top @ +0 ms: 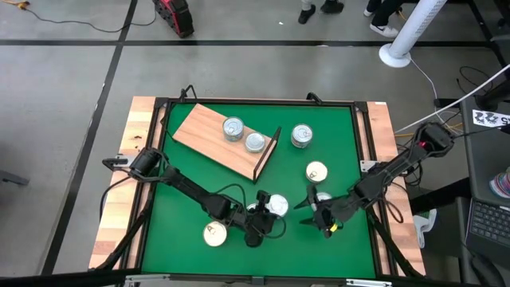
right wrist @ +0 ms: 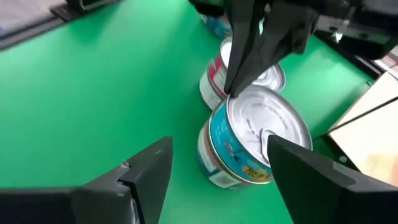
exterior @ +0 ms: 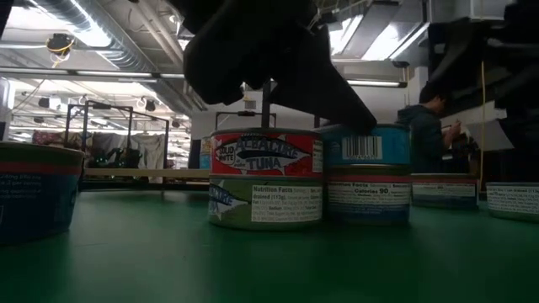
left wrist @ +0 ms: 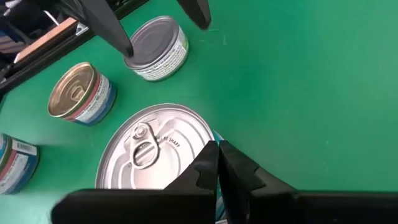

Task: Stack canned seafood by type on shelf
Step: Stack the sky blue tuna can on top of the sky blue tuna can

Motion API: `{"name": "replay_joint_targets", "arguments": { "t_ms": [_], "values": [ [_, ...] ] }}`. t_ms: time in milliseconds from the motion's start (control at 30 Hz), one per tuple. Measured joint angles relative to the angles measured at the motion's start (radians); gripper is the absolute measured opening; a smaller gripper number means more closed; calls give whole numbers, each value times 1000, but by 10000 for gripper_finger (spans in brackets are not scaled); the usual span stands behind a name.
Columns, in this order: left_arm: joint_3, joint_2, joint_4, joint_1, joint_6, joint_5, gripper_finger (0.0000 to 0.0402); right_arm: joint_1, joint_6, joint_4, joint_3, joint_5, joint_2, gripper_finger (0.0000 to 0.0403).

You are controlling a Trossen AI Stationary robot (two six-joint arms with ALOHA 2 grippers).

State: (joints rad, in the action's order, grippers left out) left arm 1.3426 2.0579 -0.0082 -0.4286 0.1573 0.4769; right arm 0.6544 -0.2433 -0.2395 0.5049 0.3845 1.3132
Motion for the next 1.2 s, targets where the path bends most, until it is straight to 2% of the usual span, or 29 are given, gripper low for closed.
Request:
{"name": "replay_joint_targets", "arguments": {
  "t_ms": [333,800,1200],
  "values": [
    [0,0,63,12,-63,2,1,0,-1,-32,0,68,62,262],
    [0,-6,104,46,-225,11,1,0,-99,-77,0,183,79,262],
    [0,-7,136,63,-319,10,1,0,-162,-72,0,200,79,262]
  ]
}}
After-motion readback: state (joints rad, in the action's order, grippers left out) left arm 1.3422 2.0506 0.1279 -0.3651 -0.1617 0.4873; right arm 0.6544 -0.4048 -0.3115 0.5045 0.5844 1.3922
